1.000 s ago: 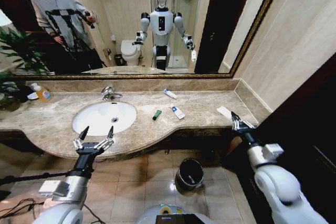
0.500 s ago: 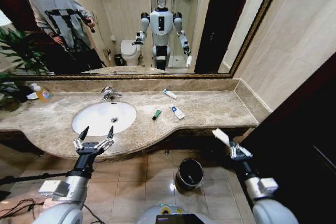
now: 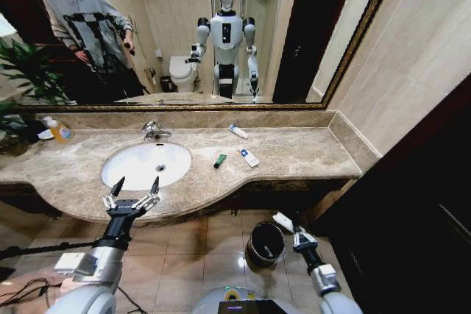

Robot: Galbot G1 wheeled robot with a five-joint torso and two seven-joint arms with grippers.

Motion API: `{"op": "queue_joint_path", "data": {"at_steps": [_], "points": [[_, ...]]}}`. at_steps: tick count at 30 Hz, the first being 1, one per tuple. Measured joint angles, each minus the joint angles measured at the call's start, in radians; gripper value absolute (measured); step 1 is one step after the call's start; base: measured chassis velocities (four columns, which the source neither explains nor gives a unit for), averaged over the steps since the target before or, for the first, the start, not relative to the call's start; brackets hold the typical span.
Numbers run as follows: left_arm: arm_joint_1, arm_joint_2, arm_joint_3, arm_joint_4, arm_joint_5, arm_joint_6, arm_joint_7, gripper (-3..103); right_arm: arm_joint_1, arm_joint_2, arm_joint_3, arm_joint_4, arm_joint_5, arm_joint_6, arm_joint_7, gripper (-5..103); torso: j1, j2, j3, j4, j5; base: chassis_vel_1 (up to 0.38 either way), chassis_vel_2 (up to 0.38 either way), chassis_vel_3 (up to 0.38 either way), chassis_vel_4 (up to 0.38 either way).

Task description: Pick up the trash from the sink and place it in the trash bin.

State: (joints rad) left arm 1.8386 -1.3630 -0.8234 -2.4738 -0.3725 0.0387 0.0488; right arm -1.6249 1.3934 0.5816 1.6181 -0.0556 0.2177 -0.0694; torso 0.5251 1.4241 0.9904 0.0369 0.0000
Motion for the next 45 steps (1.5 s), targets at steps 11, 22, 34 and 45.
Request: {"op": "queue_joint_path", "data": {"at_steps": [11, 22, 34, 45], "points": [[0.000, 0.000, 0.000, 0.000, 0.000, 0.000, 0.000, 100, 0.220, 0.049, -0.018, -0.434, -0.123, 0.067, -0.003, 0, 0.000, 0.000, 0.000, 0.0000, 0.0000, 0.000, 0.000, 0.000, 0.000], [0.000, 0.000, 0.000, 0.000, 0.000, 0.000, 0.000, 100, 0.359, 0.066, -0.021, -0.689, -0.189, 0.089, -0.018, 0, 0.000, 0.000, 0.000, -0.0001, -0.0002, 0.000, 0.000, 0.000, 0.000], [0.000, 0.000, 0.000, 0.000, 0.000, 0.000, 0.000, 100, 0.470, 0.086, -0.001, -0.829, -0.311, 0.138, -0.025, 0, 0.000, 0.000, 0.000, 0.0000, 0.0000, 0.000, 0.000, 0.000, 0.000], [0.000, 0.000, 0.000, 0.000, 0.000, 0.000, 0.000, 100, 0.482, 0.091, -0.003, -0.834, -0.324, 0.140, -0.011, 29, 0.000, 0.000, 0.000, -0.0001, 0.0000, 0.000, 0.000, 0.000, 0.000]]}}
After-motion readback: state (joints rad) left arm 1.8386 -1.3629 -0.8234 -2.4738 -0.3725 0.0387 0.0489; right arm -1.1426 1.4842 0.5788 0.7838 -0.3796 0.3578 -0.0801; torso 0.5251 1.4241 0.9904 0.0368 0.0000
